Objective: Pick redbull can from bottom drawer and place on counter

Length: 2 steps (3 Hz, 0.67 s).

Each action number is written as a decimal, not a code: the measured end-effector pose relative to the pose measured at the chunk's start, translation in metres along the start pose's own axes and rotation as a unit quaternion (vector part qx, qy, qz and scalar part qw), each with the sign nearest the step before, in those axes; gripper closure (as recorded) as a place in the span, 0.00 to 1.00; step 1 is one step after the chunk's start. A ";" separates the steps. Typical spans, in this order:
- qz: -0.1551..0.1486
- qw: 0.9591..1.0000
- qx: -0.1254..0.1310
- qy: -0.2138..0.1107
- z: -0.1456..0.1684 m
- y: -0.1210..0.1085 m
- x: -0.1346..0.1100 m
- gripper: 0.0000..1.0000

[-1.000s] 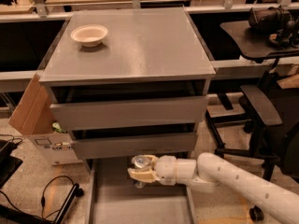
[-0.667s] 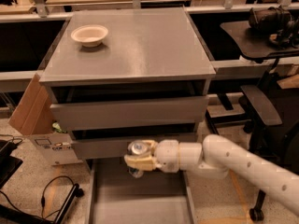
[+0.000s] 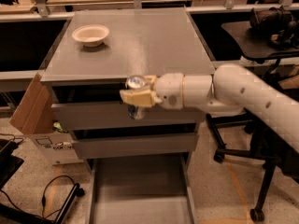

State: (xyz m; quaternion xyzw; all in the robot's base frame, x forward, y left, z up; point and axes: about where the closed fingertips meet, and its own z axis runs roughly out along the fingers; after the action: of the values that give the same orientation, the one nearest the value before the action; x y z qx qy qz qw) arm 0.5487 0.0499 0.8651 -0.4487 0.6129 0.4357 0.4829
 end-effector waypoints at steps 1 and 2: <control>-0.011 0.999 0.037 0.000 0.011 -0.058 -0.076 1.00; 0.001 0.999 0.049 0.001 0.033 -0.109 -0.091 1.00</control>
Offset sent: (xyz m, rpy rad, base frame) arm 0.1951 0.0293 0.0787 -0.0125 0.0168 -0.1371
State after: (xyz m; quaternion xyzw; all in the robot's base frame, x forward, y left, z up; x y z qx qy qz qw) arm 0.6734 0.0699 0.9381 -0.4241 0.6343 0.4056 0.5033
